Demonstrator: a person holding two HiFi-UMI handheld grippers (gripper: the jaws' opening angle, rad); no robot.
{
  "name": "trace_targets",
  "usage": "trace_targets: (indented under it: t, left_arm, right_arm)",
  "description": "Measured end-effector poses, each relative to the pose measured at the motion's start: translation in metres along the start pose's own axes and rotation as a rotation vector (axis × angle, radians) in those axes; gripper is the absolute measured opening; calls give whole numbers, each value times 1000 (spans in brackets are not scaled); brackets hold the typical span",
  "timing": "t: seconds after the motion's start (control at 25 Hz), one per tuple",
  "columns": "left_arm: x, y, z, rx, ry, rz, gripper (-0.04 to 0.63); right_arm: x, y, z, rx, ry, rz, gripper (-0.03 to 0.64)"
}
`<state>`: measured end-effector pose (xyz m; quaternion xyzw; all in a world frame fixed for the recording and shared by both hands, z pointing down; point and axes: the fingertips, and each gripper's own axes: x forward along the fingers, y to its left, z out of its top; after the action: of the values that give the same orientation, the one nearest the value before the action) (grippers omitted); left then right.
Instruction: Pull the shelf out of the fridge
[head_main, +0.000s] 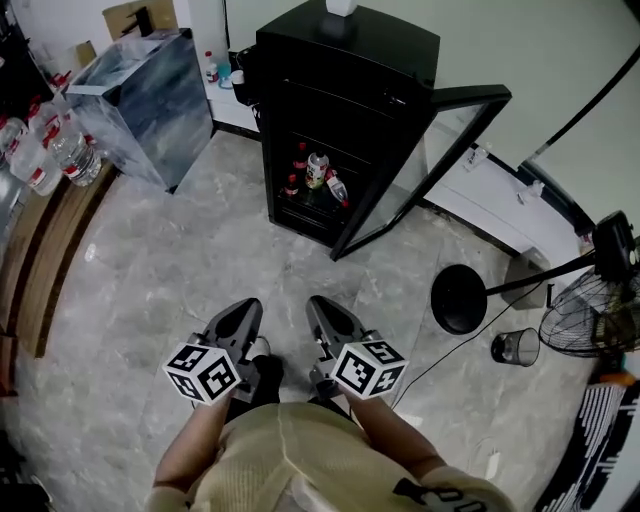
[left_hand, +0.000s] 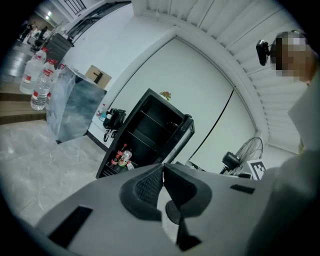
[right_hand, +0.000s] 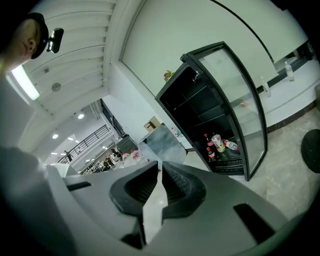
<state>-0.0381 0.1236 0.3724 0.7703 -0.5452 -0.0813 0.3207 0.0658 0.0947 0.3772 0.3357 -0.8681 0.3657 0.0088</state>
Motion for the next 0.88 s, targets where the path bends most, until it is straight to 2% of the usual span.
trace_targets:
  t: [0.08, 0.16, 0.56, 0.72, 0.88]
  left_arm:
    - [11, 16, 8, -2, 23, -13, 17]
    - [21, 32, 13, -1, 50, -25, 17]
    - [69, 93, 37, 1, 114, -110, 17]
    - [91, 120, 45, -4, 125, -114, 17]
    - [117, 137, 48, -19, 118, -108, 17]
  right_arm:
    - [22, -2, 3, 14, -1, -10, 41]
    - [42, -5, 5, 41, -3, -19, 107]
    - [127, -27, 38, 209, -123, -67, 169]
    - [152, -39, 58, 284, -176, -76, 175]
    - [170, -71, 67, 355, -233, -75, 175]
